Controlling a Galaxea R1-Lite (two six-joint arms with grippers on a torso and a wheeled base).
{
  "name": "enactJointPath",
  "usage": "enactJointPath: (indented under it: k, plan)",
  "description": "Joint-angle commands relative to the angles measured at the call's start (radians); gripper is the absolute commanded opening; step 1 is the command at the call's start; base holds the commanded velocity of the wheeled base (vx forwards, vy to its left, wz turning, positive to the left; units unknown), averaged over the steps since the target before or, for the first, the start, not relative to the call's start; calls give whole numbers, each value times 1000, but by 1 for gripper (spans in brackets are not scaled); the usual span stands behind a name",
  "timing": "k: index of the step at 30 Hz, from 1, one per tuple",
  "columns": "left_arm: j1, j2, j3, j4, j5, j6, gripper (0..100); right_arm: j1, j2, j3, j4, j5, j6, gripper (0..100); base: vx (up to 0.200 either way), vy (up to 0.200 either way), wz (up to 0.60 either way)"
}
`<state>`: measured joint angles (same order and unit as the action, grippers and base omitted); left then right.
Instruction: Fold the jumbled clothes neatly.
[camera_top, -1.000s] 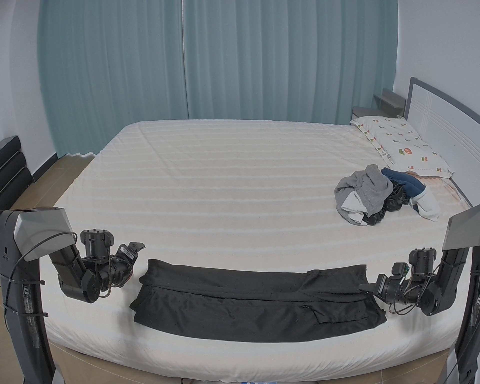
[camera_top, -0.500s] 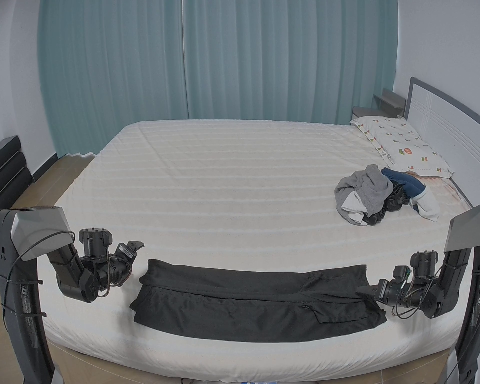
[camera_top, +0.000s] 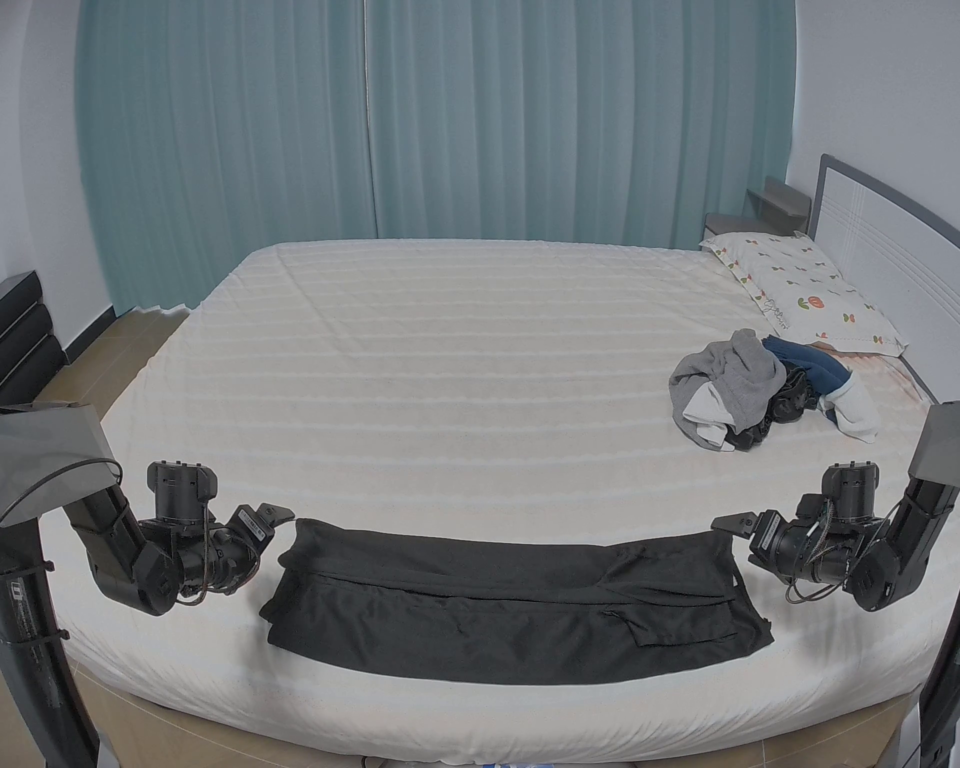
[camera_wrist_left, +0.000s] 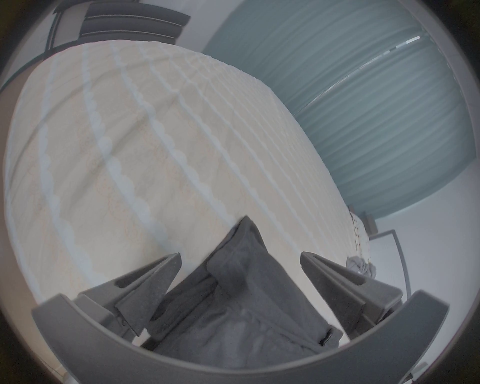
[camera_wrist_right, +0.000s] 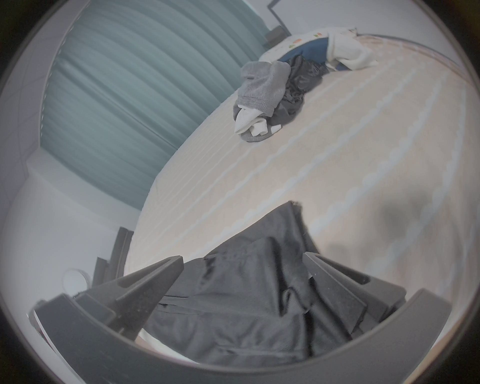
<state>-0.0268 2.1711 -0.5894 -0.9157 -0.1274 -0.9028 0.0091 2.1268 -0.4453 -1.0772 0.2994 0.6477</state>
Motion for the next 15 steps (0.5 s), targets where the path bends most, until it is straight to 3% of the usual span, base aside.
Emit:
enactJointPath:
  k: [1,6,15]
  plan:
    - [-54,-27,33,41,9,25,100,83,-91,36,36,-39,98,100,0,0,0]
    - [-74,-4,25,46,22,25,100,126,-65,39,40,-83,194,100,0,0,0]
    - [-101,84,-46,52,81,25,100,153,-50,54,62,-135,205,100,0,0,0]
